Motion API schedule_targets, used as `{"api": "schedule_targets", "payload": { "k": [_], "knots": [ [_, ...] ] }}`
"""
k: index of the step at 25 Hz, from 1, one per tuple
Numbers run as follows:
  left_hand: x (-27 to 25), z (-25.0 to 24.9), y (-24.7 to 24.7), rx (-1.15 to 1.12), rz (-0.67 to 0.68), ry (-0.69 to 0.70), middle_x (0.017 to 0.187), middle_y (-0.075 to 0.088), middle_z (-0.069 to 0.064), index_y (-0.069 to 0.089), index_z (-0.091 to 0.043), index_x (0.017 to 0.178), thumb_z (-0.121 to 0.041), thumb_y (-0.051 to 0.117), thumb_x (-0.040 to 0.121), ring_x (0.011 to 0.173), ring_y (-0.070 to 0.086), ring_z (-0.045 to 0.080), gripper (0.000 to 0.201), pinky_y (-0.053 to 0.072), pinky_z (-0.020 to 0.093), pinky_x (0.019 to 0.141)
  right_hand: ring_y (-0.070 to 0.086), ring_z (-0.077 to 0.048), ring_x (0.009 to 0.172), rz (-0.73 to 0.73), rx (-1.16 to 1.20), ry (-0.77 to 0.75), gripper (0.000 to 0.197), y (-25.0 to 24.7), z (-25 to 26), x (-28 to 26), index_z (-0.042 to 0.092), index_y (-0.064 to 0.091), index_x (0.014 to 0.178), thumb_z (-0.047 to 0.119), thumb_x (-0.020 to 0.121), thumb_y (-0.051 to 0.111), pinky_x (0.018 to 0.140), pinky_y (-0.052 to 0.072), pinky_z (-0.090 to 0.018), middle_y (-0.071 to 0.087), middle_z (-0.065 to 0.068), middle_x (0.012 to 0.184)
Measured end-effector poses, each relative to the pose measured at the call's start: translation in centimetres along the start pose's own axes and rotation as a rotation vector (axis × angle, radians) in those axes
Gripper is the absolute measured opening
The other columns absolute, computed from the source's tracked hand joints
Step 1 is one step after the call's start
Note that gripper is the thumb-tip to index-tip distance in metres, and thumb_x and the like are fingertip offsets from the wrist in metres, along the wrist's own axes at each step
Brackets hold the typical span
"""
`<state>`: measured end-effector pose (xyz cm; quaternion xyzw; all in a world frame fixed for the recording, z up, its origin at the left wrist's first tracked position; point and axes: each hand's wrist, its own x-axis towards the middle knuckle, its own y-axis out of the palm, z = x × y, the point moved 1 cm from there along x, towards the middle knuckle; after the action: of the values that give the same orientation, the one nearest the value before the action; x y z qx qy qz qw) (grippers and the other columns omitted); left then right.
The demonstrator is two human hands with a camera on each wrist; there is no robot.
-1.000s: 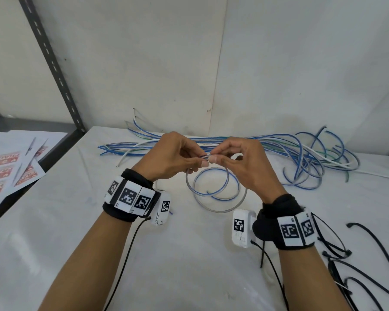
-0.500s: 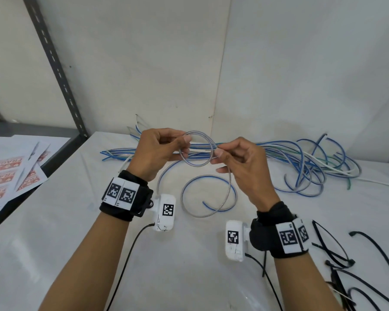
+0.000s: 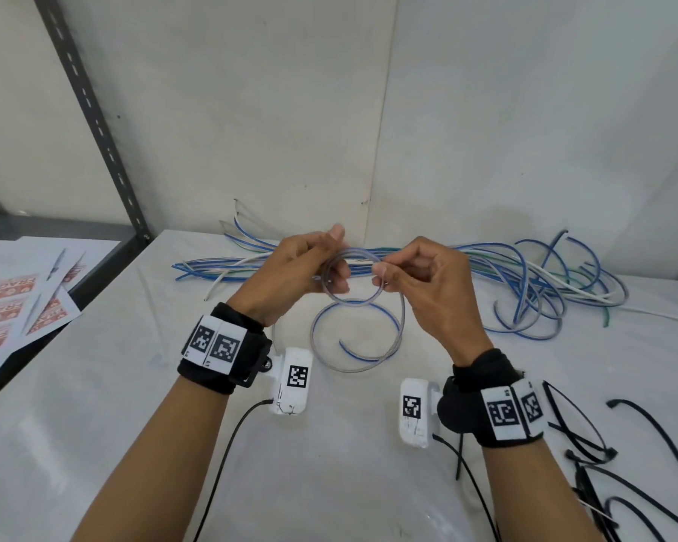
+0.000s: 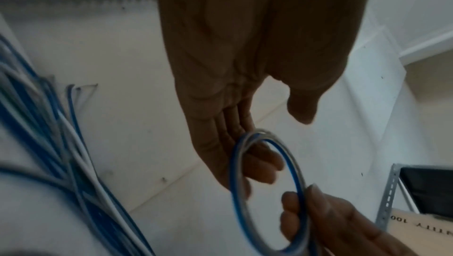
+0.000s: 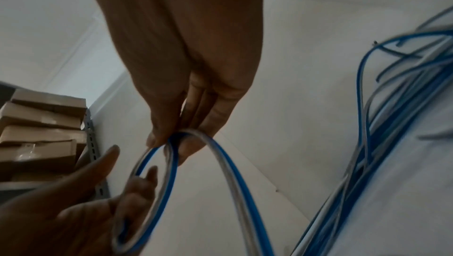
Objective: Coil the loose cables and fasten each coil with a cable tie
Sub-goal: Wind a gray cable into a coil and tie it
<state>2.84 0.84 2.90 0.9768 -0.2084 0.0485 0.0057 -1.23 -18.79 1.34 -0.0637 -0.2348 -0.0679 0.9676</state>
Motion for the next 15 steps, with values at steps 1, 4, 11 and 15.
{"api": "schedule_targets", "payload": {
  "k": [1, 4, 11, 15],
  "knots": [
    [0.0, 0.0, 0.2, -0.010, 0.073, -0.055, 0.065, 0.056, 0.005, 0.065, -0.007, 0.090, -0.046, 0.045, 0.102, 0.059, 0.053, 0.019, 0.046, 0.058, 0.037, 0.070, 0.074, -0.031, 0.072, 0.038, -0.037, 0.001, 0.016, 0.0, 0.1, -0.1, -0.002, 0.066, 0.083, 0.005, 0.085, 0.080, 0.067, 0.058, -0.031, 0.073, -0.013, 0.074],
    [-0.1, 0.0, 0.9, 0.013, 0.175, -0.132, 0.057, 0.028, -0.004, 0.049, -0.014, 0.071, -0.048, 0.036, 0.106, 0.052, 0.024, 0.015, 0.050, 0.040, 0.027, 0.056, 0.073, -0.029, 0.074, 0.098, -0.106, -0.012, 0.016, 0.1, 0.6, -0.2, 0.000, 0.067, 0.084, 0.008, 0.084, 0.081, 0.069, 0.061, -0.035, 0.074, -0.011, 0.076],
    [-0.3, 0.2, 1.2, 0.140, 0.176, -0.048, 0.069, 0.016, -0.002, 0.023, -0.022, 0.073, -0.039, 0.036, 0.109, 0.058, 0.017, 0.017, 0.042, 0.034, 0.022, 0.053, 0.073, -0.021, 0.070, -0.022, -0.086, -0.036, 0.008, -0.6, 1.5, 0.1, 0.013, 0.076, 0.086, 0.009, 0.083, 0.082, 0.070, 0.060, -0.033, 0.076, -0.004, 0.076],
    [-0.1, 0.3, 1.3, 0.216, 0.136, 0.009, 0.066, 0.020, -0.004, 0.027, -0.021, 0.070, -0.036, 0.035, 0.109, 0.057, 0.021, 0.013, 0.043, 0.037, 0.021, 0.054, 0.070, -0.023, 0.063, -0.152, -0.121, -0.079, 0.006, -0.9, 2.1, 0.0, 0.014, 0.076, 0.086, 0.011, 0.084, 0.082, 0.066, 0.059, -0.032, 0.076, -0.003, 0.074]
  ]
}}
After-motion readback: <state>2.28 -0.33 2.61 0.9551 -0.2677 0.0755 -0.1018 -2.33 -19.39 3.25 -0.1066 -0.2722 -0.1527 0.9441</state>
